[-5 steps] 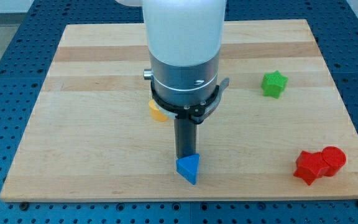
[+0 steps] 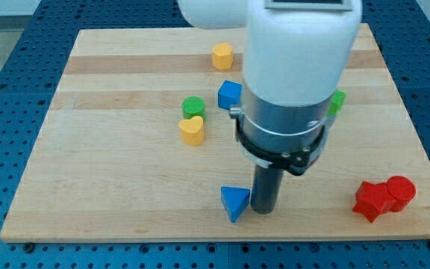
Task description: Push the triangle slightly to the left
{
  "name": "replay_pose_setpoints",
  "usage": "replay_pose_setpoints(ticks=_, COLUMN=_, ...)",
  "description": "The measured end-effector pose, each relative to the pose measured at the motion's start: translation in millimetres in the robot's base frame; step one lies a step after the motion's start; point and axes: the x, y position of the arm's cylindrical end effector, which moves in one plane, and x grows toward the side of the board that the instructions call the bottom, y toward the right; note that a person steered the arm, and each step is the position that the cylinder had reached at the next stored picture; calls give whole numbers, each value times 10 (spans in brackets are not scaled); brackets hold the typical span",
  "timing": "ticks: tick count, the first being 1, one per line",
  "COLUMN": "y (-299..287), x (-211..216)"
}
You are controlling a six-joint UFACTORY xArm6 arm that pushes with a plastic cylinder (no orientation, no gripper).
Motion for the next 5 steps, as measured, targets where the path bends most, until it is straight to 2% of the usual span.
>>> replay_pose_setpoints(ticks=3, y=-476, x=-24)
replay_pose_setpoints(ticks=4, y=-336, x=-68)
replay_pose_setpoints(ticks=5, y=-6, x=-557)
